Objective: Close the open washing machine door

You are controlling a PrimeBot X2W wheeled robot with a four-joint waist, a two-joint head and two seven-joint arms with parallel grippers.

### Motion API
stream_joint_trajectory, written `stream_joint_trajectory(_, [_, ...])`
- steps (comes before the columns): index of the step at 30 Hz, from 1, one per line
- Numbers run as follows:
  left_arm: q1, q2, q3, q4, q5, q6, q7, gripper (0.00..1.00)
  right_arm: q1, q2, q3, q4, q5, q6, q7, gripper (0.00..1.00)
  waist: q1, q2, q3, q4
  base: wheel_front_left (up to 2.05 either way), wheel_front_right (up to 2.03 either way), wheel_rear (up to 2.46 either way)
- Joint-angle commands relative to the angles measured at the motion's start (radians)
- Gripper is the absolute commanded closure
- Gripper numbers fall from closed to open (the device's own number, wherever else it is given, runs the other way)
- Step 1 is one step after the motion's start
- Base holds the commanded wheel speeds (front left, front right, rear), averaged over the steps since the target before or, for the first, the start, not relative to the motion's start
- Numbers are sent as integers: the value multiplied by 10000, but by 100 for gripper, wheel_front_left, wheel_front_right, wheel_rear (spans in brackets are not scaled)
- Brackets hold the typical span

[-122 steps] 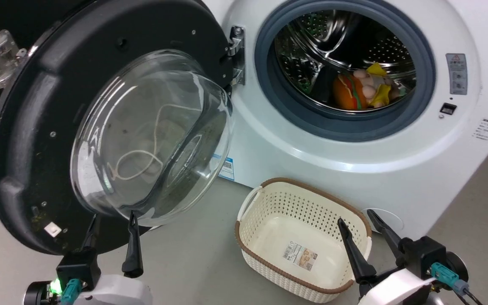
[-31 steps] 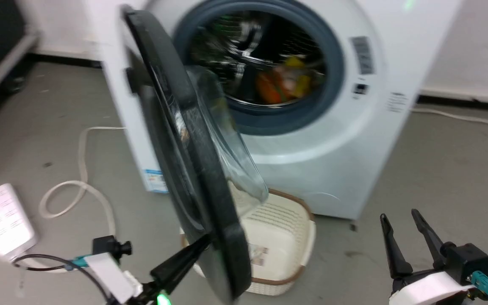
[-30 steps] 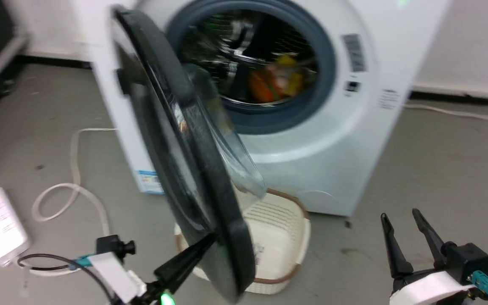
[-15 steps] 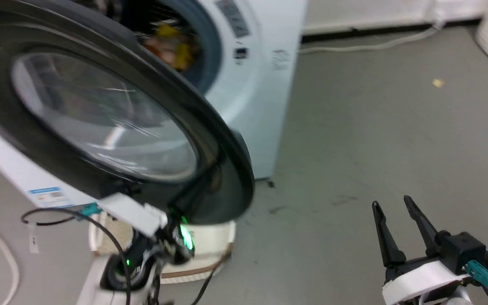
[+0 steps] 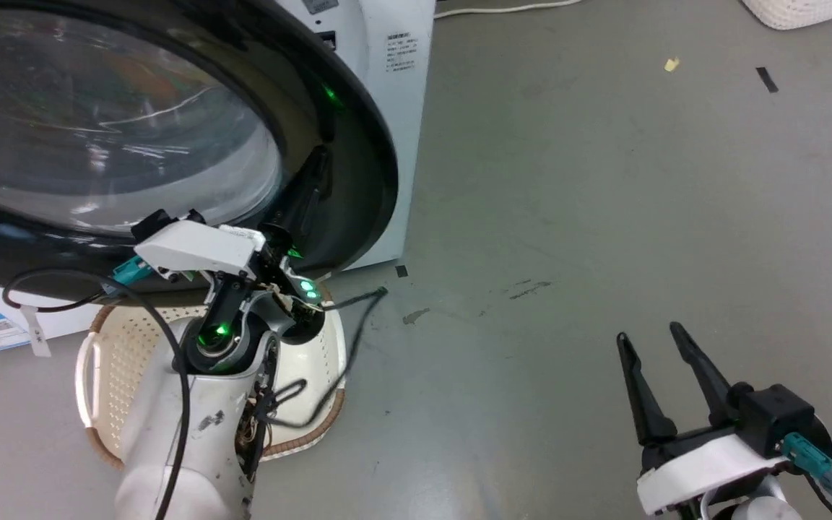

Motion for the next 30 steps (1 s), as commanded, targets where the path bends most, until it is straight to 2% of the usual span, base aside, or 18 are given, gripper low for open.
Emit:
stream_joint_trajectory(1, [1,21,-7,33,56,-46,-3,100,-140,-1,18,-14,74,6,-42,0,-3,-1,-62,99,0,0,0])
stream_joint_trajectory(5, [475,22,-122,-71,614,-46,146,100,-115,-1,94,28,82,6,-42,0,-3,-1,-276,497,0,0,0])
stream_joint_trajectory(9, [1474,81,-428,-741,1449,-46,152,100,9,-1,-3,69,-24,6,-42,0,-3,-1,-673,1056,0,0,0])
stream_joint_trajectory(10, [1794,197,-658,-959,1946,-46,-23,87,49,-1,-63,73,-43,6,-42,0,-3,-1,-786,1234,0,0,0])
stream_joint_trajectory(11, [2119,353,-951,-1208,2525,-46,-292,55,90,-1,-102,83,-72,6,-42,0,-3,-1,-882,1393,0,0,0])
stream_joint_trajectory(12, [2441,509,-1273,-1471,3085,-46,-630,0,132,-1,-140,94,-106,6,-42,0,-3,-1,-991,1568,0,0,0])
stream_joint_trajectory(16, [3507,1452,-2561,-2161,5170,-46,-2482,0,294,-1,-222,80,-227,6,-42,0,-3,-1,-1401,2304,0,0,0])
stream_joint_trajectory(19, [3875,2303,-3226,-1972,6858,-46,-4264,0,435,-1,-315,62,-298,6,-42,0,-3,-1,-1725,2878,0,0,0])
stream_joint_trajectory(22, [3880,2875,-3232,-1511,9113,-16,-4668,0,572,-1,-366,60,-351,6,-42,0,-3,-1,-1988,3398,0,0,0])
stream_joint_trajectory(24, [4001,2800,-2551,-1837,10752,248,-4681,0,632,-1,-316,50,-390,6,-42,0,-3,-1,-2112,3679,0,0,0])
stream_joint_trajectory(27, [4561,2348,-1502,-2572,12470,501,-4685,0,692,-1,-244,9,-425,6,-42,0,-3,-1,-2257,4005,0,0,0])
stream_joint_trajectory(30, [5137,2187,-1105,-3179,14292,806,-4687,0,749,-1,-180,-38,-425,6,-42,0,-3,-1,-2346,4227,0,0,0])
